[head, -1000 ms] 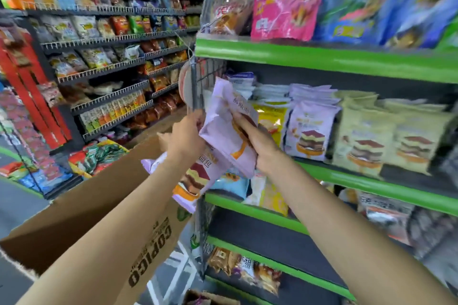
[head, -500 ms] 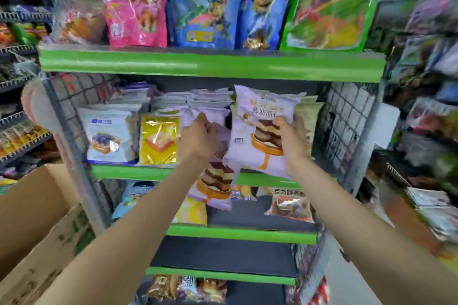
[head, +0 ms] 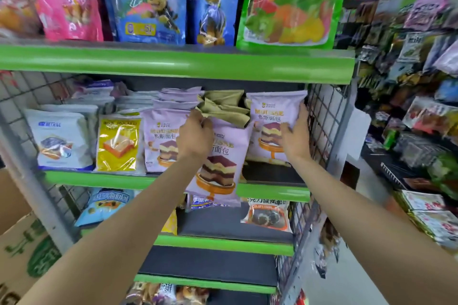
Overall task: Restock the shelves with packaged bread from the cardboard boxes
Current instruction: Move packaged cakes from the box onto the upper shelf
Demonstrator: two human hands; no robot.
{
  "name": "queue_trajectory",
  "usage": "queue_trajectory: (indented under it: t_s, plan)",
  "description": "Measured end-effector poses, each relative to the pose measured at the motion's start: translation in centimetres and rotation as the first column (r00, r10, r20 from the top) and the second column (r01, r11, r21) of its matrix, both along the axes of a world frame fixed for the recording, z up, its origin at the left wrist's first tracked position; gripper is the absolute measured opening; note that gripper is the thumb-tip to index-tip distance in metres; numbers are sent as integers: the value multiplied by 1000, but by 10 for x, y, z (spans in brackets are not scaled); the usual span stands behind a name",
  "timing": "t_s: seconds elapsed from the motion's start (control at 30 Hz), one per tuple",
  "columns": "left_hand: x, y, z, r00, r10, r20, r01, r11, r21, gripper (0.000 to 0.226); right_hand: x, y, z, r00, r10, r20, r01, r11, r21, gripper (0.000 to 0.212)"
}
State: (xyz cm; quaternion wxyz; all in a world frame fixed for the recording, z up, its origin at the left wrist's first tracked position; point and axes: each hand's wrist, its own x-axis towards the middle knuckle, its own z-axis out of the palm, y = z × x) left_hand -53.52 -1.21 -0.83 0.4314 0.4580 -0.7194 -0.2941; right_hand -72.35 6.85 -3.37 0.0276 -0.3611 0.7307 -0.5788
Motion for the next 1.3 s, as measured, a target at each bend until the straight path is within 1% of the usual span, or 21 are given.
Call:
queue_trajectory:
  t_s: [0.1,0.17,0.27,0.3,0.37,0.47,0.53,0.57,0.6,0.63,0.7,0.77,0.87,0.9,0.93,1.0,1.03,1.1,1.17,1.23,1.3]
  plan:
    - [-7,1,4,999,-9,39,9,1000,0,12,0,-5,-13,954,-126,-271,162,980,115,79]
    - [-10,4,6,999,-20,41,20,1000,1,14,3,-3,-21,887,-97,-452,179,973,143,65]
    - [-14,10,7,998,-56,-8,56,998,19,33,6,0,-23,847,20,-532,131,961,243,44]
    - [-15,12,8,998,-66,-24,66,997,34,36,6,2,-23,803,40,-594,156,949,275,43]
    - [-18,15,9,995,-75,-60,79,995,66,37,3,7,-18,783,60,-620,184,929,322,45]
    - [-25,20,13,989,-62,-134,76,992,104,37,-4,12,-13,820,167,-547,57,928,369,47]
    - [-30,22,15,979,-58,-196,87,986,140,37,3,23,-2,942,193,-275,-135,967,215,27]
    - [-32,24,16,972,-56,-229,94,982,161,37,9,31,4,961,256,-102,-242,961,131,24]
    - [-36,25,17,964,-53,-259,103,977,185,36,16,39,10,935,349,59,-353,933,65,27]
    - [-38,27,18,956,-48,-291,113,971,210,36,19,45,12,887,437,149,-450,891,61,26]
    - [-45,31,20,936,-43,-350,137,959,248,35,27,50,10,812,555,183,-572,819,52,39]
    - [-48,32,19,928,-104,-357,196,953,232,33,25,49,5,832,519,197,-525,851,-27,55]
    - [-47,33,13,941,-271,-203,308,933,184,22,12,47,-6,877,434,205,-419,901,-111,59]
    - [-45,32,9,940,-311,-142,333,927,174,34,5,46,-11,883,417,216,-397,908,-130,61]
    - [-42,31,6,931,-355,-83,363,922,134,53,0,44,-16,889,402,218,-382,915,-129,64]
    - [-40,32,3,908,-414,72,416,909,-17,87,-5,42,-20,900,393,190,-385,920,-77,71]
    - [-41,33,3,891,-412,192,434,896,-95,96,-5,40,-22,912,381,151,-381,924,-30,72]
    - [-44,34,1,817,-293,496,443,870,-216,99,-5,36,-28,935,345,84,-349,936,43,71]
    - [-48,34,-2,689,-106,717,445,843,-303,94,-4,36,-35,944,320,75,-324,945,50,71]
    - [-52,34,-4,603,22,797,470,798,-378,88,-5,37,-44,946,312,90,-316,948,35,72]
    - [-58,34,-5,578,82,812,494,757,-428,78,-8,38,-50,944,309,114,-315,948,44,76]
